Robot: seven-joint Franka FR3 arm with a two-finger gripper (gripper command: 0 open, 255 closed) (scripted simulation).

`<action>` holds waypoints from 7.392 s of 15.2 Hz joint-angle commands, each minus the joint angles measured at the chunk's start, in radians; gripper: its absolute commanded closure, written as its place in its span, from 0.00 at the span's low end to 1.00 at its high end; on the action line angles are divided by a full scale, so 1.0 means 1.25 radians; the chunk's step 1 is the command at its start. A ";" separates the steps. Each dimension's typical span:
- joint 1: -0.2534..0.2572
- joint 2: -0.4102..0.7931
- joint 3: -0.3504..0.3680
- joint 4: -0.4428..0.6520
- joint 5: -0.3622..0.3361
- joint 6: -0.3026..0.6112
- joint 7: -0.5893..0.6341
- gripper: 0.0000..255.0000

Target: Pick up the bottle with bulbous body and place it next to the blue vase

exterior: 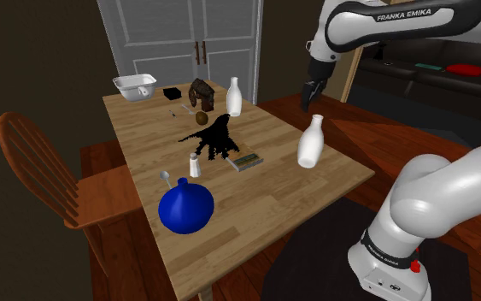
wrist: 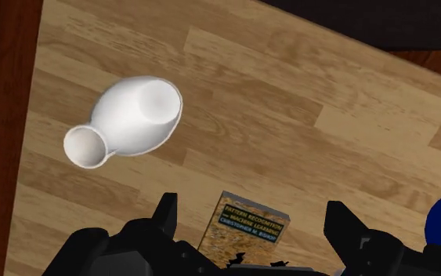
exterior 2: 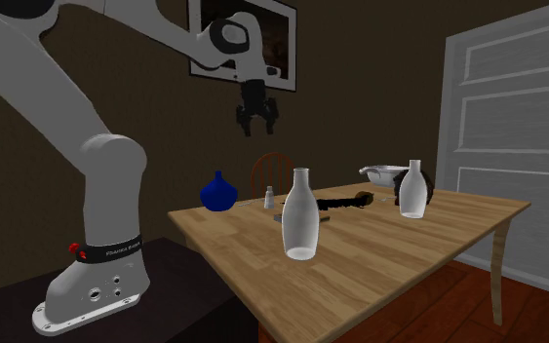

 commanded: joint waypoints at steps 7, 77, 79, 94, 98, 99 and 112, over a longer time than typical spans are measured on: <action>-0.027 0.144 -0.148 0.034 -0.006 0.085 -0.134 0.00; -0.018 0.269 -0.214 0.414 0.048 -0.198 -0.240 1.00; -0.016 0.275 -0.214 0.441 0.051 -0.219 -0.242 1.00; -0.009 0.351 -0.228 0.679 0.084 -0.388 -0.269 1.00; -0.010 0.383 -0.238 0.757 0.099 -0.438 -0.282 1.00; -0.010 0.392 -0.241 0.777 0.104 -0.451 -0.285 1.00; 0.062 0.206 -0.025 0.591 0.073 -0.451 0.005 1.00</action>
